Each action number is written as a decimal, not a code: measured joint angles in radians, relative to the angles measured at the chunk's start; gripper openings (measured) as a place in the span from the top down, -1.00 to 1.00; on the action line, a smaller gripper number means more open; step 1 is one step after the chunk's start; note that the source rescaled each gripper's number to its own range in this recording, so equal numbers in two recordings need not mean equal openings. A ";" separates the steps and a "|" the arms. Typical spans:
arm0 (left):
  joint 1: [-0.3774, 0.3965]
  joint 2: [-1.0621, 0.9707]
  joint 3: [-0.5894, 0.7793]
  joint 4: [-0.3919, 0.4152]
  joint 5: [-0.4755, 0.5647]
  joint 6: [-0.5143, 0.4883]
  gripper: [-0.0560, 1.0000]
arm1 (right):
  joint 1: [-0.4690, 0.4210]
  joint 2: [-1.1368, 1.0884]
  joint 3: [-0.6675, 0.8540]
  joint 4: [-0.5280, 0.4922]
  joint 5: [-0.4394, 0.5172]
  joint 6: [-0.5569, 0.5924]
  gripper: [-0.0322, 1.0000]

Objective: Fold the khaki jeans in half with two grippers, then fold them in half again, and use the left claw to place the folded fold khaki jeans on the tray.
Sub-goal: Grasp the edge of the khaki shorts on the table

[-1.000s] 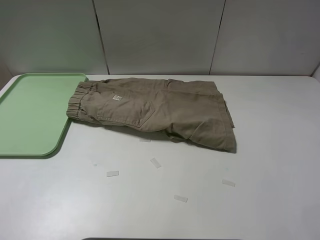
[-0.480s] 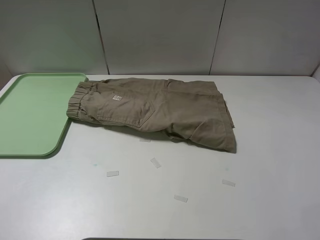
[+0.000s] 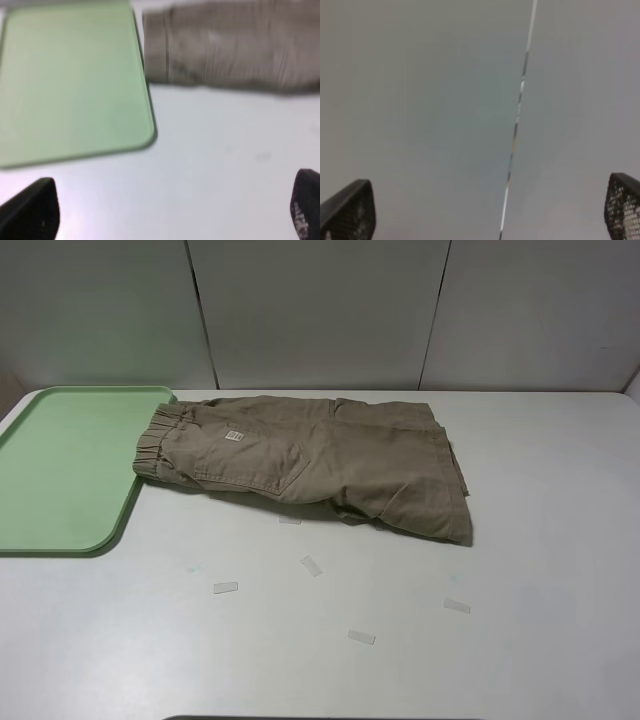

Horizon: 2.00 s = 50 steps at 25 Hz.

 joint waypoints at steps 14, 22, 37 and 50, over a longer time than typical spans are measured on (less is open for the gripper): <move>-0.001 -0.003 0.286 0.000 -0.023 -0.002 -0.85 | 0.000 -0.123 0.000 0.026 0.095 -0.002 -1.00; -0.001 -0.003 0.316 -0.019 -0.099 -0.018 -0.85 | 0.000 -0.123 0.000 0.031 0.139 -0.002 -1.00; -0.001 -0.114 0.316 -0.020 -0.103 -0.019 -0.85 | 0.000 -0.123 0.000 0.081 0.254 -0.002 -1.00; -0.001 -0.224 0.316 -0.023 -0.102 -0.018 -0.85 | 0.000 0.025 0.145 0.149 0.276 -0.002 -1.00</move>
